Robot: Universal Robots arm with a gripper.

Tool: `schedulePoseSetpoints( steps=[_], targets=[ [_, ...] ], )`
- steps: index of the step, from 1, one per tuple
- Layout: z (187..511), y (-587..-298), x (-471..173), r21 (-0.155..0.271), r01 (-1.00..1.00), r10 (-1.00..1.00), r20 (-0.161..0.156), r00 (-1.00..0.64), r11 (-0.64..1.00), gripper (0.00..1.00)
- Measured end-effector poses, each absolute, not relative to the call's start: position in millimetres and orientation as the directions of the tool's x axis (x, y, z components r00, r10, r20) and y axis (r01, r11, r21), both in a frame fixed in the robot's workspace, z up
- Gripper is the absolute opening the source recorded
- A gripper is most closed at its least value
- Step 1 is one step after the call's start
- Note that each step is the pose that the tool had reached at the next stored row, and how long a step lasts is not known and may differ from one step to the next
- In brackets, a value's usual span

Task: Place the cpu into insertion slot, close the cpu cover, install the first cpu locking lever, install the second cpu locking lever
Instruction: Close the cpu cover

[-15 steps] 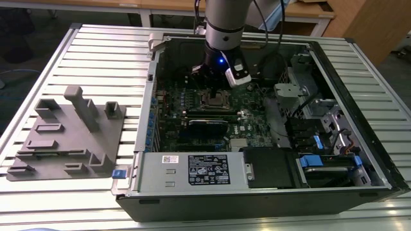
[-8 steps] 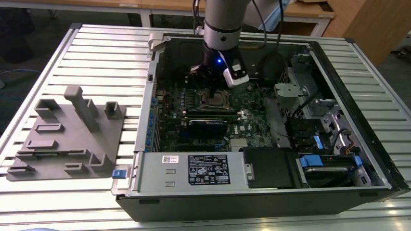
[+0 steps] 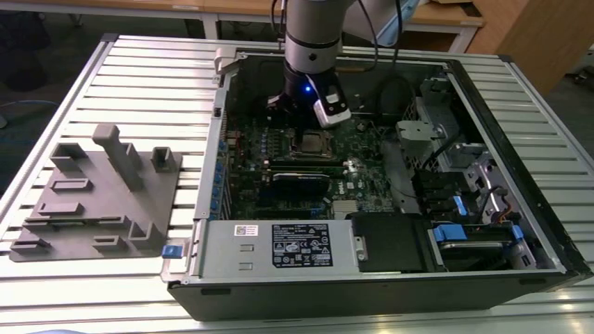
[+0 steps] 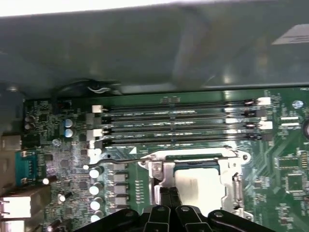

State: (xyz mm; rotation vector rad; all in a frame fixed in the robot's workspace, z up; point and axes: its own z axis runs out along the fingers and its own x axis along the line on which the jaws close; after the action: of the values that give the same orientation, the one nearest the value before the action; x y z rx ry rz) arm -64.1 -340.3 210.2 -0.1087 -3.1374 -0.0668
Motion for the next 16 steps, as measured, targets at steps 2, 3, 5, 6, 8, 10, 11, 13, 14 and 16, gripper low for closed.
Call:
schedulePoseSetpoints(
  steps=[2, 3, 5, 6, 8, 10, 11, 13, 14, 16],
  targets=[
    [208.1, -340.3, -65.0, 0.042, 0.069, 0.069, 0.003, -0.998, 0.997, 0.11],
    [207.0, -340.3, -65.4, 0.042, 0.069, 0.069, 0.003, -0.998, 0.997, 0.11],
    [204.7, -340.3, -67.8, 0.042, 0.069, 0.069, 0.003, -0.998, 0.997, 0.11],
    [204.5, -340.3, -68.3, 0.042, 0.069, 0.069, 0.003, -0.998, 0.997, 0.11],
    [203.2, -340.3, -68.8, 0.042, 0.069, 0.069, 0.003, -0.998, 0.997, 0.11],
    [201.9, -340.3, -69.3, 0.042, 0.069, 0.069, 0.003, -0.998, 0.997, 0.11],
    [201.7, -340.4, -69.5, 0.042, 0.069, 0.069, 0.003, -0.998, 0.997, 0.11],
    [201.7, -340.4, -69.5, 0.042, 0.069, 0.069, 0.003, -0.998, 0.997, 0.11],
    [201.6, -340.4, -69.6, 0.042, 0.069, 0.069, 0.003, -0.998, 0.997, 0.11],
    [201.6, -340.3, -69.6, 0.042, 0.069, 0.069, 0.003, -0.998, 0.997, 0.11]
  ],
)
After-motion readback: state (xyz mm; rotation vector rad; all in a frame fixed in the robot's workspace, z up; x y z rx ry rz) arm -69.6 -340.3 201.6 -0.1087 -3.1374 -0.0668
